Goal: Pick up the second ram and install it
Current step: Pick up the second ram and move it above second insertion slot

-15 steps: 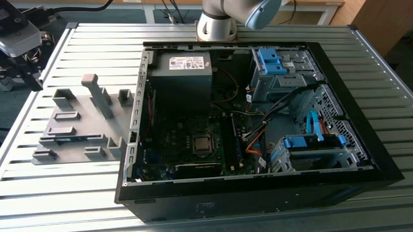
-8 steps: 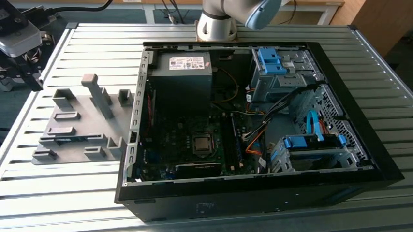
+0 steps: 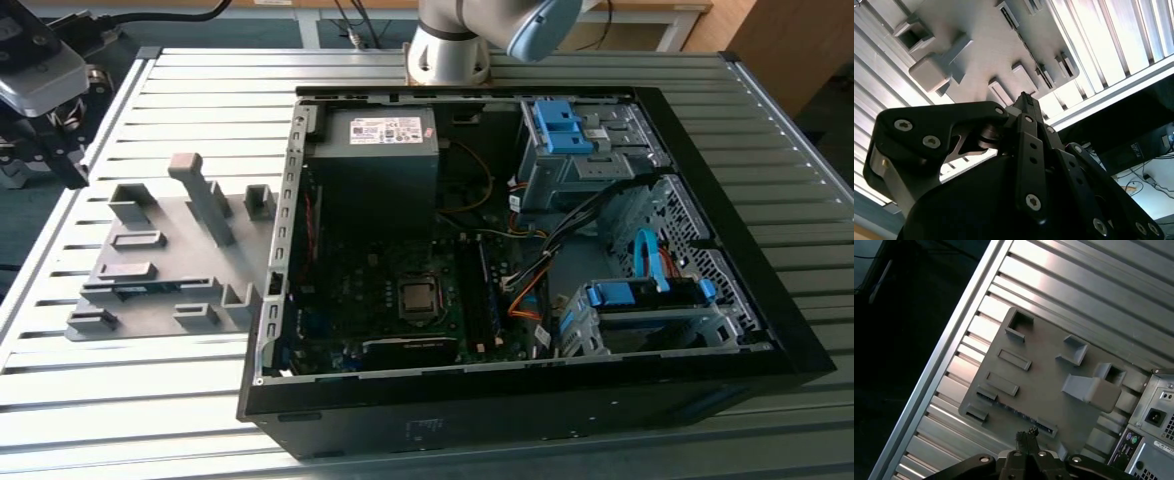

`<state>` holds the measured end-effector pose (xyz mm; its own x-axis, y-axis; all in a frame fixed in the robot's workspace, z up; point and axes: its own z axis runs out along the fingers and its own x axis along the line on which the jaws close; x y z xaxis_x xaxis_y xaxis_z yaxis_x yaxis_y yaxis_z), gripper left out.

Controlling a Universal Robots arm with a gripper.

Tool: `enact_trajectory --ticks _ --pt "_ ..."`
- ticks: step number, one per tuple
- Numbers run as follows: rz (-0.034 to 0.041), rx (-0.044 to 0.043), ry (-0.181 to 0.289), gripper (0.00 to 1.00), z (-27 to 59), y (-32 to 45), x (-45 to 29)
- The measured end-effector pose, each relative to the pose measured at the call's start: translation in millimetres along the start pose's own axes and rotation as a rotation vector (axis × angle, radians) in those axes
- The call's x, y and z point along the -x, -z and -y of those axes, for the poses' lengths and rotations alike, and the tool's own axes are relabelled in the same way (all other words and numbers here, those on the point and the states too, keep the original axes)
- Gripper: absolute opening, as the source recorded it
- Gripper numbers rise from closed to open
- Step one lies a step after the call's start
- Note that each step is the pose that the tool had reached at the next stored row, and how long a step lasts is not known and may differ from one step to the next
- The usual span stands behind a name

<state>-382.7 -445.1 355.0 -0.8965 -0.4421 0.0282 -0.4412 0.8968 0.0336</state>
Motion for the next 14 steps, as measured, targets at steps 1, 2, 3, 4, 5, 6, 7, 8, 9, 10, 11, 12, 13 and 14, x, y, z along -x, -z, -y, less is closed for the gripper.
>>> enact_trajectory --ticks 1,2,3,4,5,6,7,8,9,10,11,12,13,14 --pt "-0.0001 0.0 0.006 0.11 0.0 0.0 0.0" --pt "-0.0004 -0.0002 0.012 0.11 0.0 0.0 0.0" --pt "-0.0005 -0.0004 0.018 0.11 0.0 0.0 0.0" --pt "-0.0008 -0.0006 0.026 0.11 0.0 0.0 0.0" --pt "-0.0011 -0.0008 0.034 0.11 0.0 -0.1 0.0" --pt "-0.0014 -0.0011 0.044 0.11 0.0 -0.1 0.0" --pt "-0.0018 -0.0014 0.055 0.11 0.0 -0.1 0.0" --pt "-0.0022 -0.0017 0.067 0.11 0.0 -0.1 0.0" --pt "-0.0026 -0.0021 0.079 0.11 0.0 -0.1 0.0" --pt "-0.0031 -0.0024 0.092 0.11 0.0 -0.2 -0.1" --pt "-0.0035 -0.0028 0.104 0.11 0.0 -0.2 -0.1" --pt "-0.0039 -0.0031 0.116 0.11 0.0 -0.2 -0.1" --pt "-0.0043 -0.0035 0.128 0.11 0.0 -0.2 -0.1" --pt "-0.0047 -0.0038 0.139 0.11 0.0 -0.2 -0.1"
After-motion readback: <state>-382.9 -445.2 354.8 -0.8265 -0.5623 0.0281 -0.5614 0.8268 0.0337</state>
